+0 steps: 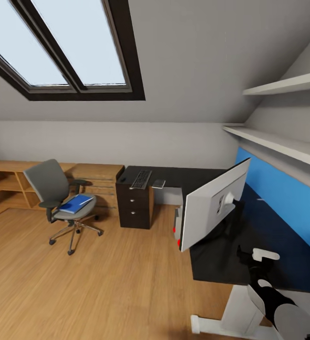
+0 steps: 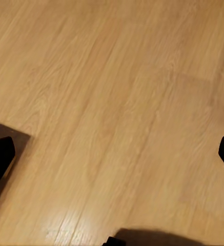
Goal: In the bedroom, organize the workspace by keeping the computer under the desk, ensuring the monitor is on the desk, placing the keyboard on the desk next to the monitor, placing the mouse on the desk next to the keyboard, moving the folder from the swivel chair onto the desk next to the mouse, stacking the notebook on top of the folder with the pen on top of the notebook, and positioning the swivel chair next to the desk.
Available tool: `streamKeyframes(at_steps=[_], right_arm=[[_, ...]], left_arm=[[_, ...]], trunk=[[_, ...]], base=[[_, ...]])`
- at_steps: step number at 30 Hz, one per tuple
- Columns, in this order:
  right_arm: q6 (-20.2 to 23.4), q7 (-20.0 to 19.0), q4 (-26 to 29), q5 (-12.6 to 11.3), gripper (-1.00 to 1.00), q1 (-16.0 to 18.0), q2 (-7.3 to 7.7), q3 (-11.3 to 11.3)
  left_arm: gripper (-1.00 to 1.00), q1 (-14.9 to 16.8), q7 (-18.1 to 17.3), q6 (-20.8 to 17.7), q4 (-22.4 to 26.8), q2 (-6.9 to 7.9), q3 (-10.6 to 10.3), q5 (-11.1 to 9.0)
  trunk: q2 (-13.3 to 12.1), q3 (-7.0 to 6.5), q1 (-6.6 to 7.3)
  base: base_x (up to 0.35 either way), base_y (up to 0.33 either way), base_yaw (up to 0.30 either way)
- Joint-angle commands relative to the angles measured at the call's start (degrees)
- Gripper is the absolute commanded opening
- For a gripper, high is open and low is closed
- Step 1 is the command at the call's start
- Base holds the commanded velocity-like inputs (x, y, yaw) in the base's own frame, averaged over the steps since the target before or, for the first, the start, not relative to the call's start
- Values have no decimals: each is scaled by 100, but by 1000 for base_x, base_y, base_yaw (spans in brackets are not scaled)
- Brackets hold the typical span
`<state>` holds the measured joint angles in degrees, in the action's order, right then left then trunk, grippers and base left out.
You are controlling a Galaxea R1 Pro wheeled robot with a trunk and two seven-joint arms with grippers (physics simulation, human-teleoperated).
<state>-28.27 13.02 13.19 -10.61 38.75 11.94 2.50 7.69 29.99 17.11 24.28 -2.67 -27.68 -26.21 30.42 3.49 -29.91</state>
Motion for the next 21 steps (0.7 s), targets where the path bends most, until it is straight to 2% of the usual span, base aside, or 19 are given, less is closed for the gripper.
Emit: streamKeyframes(at_steps=[1,4,8,13,21], right_arm=[[-48,-16,-17,-37,100,7,2,29],[-127,-403,-202,48,100,6,2,83],[-145,-719,-384,134,100,9,9,122],[-151,-817,-452,154,100,7,24,127],[-147,-835,-473,153,100,5,34,121]], left_arm=[[100,7,33,50,-2,4,-46,-57],[100,6,29,99,-2,4,-39,-59],[100,5,26,116,-2,-1,-38,-57],[100,6,25,124,-2,-1,-45,-59],[100,7,25,122,-2,-5,-47,-60]], trunk=[[10,11,-3],[10,11,-3],[10,11,-3],[10,11,-3],[10,11,-3]], base=[[124,-9,0],[248,-3,0],[239,-1,0],[86,0,0],[216,0,0]])
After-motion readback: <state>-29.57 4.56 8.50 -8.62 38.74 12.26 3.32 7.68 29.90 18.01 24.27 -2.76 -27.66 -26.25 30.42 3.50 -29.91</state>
